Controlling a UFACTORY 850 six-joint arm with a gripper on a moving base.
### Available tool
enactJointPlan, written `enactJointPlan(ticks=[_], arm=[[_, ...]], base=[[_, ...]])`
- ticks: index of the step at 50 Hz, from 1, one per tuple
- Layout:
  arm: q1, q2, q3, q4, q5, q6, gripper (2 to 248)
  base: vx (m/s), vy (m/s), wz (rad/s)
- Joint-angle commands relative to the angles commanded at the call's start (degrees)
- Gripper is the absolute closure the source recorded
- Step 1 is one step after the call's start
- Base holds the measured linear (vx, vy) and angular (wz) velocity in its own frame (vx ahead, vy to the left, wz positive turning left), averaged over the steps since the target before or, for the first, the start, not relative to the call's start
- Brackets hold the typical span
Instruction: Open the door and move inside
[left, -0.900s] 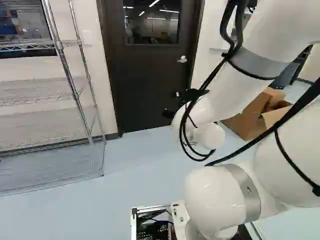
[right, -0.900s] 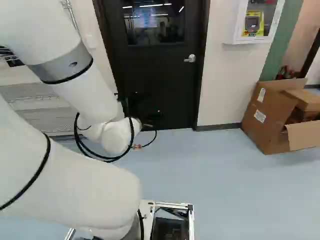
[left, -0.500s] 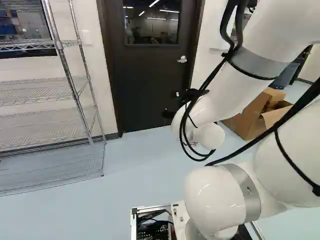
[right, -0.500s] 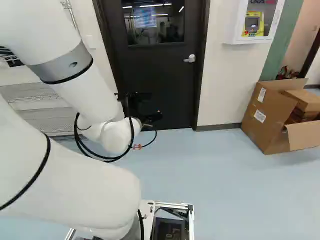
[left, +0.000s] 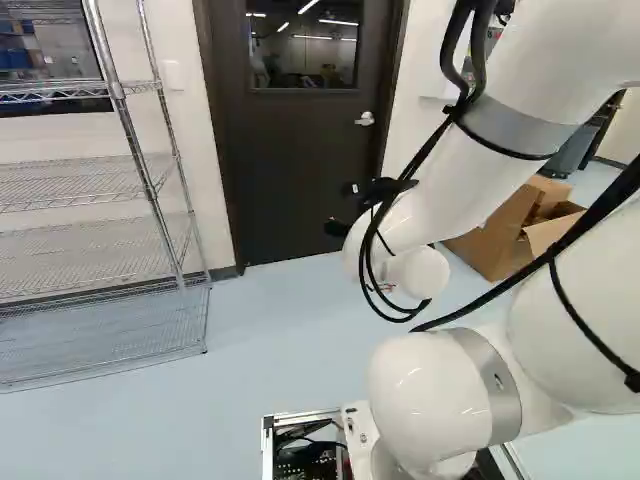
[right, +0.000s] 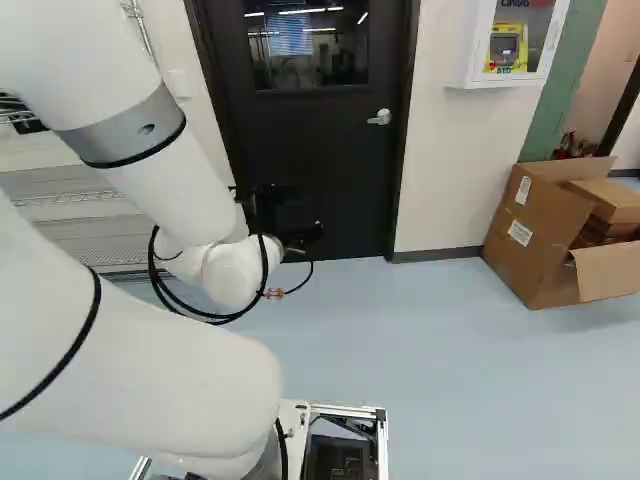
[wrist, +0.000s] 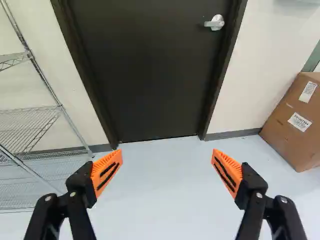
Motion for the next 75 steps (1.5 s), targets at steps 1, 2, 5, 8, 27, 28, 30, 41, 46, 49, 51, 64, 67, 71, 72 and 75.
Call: enactJointPlan(ticks=[1, 2, 5, 8, 27, 28, 30, 41, 46, 49, 51, 64, 67, 71, 72, 75], arm=[[0.00, 0.00, 0.00, 0.00, 0.00, 0.00, 3], [0.00, 0.00, 0.00, 0.00, 0.00, 0.00, 3], [0.00, 0.00, 0.00, 0.00, 0.00, 0.00, 3], [0.00, 0.00, 0.00, 0.00, 0.00, 0.00, 3], [0.00, 0.00, 0.00, 0.00, 0.00, 0.00, 3], [0.00, 0.00, 0.00, 0.00, 0.00, 0.00, 3], [0.00, 0.00, 0.00, 0.00, 0.00, 0.00, 3], [0.00, 0.00, 0.00, 0.00, 0.00, 0.00, 3], [0.00, 0.00, 0.00, 0.00, 0.00, 0.00, 3], [0.00, 0.00, 0.00, 0.00, 0.00, 0.00, 3], [0.00, 0.00, 0.00, 0.00, 0.00, 0.00, 3], [0.00, 0.00, 0.00, 0.00, 0.00, 0.00, 3], [0.00, 0.00, 0.00, 0.00, 0.00, 0.00, 3], [0.00, 0.00, 0.00, 0.00, 0.00, 0.00, 3], [0.00, 0.00, 0.00, 0.00, 0.00, 0.00, 3], [0.00, 0.00, 0.00, 0.00, 0.00, 0.00, 3]], base=[[0.000, 0.000, 0.000], [0.020, 0.003, 0.006], [0.038, 0.002, -0.005], [0.061, -0.020, -0.106], [0.054, -0.040, -0.205], [0.065, -0.051, -0.262], [0.071, -0.047, -0.255], [0.074, -0.034, -0.088], [0.093, -0.026, -0.006], [0.094, -0.033, -0.004], [0.097, -0.033, -0.007], [0.110, -0.033, -0.006], [0.128, -0.040, -0.001], [0.136, -0.036, -0.001], [0.130, -0.036, 0.005], [0.139, -0.039, -0.001]])
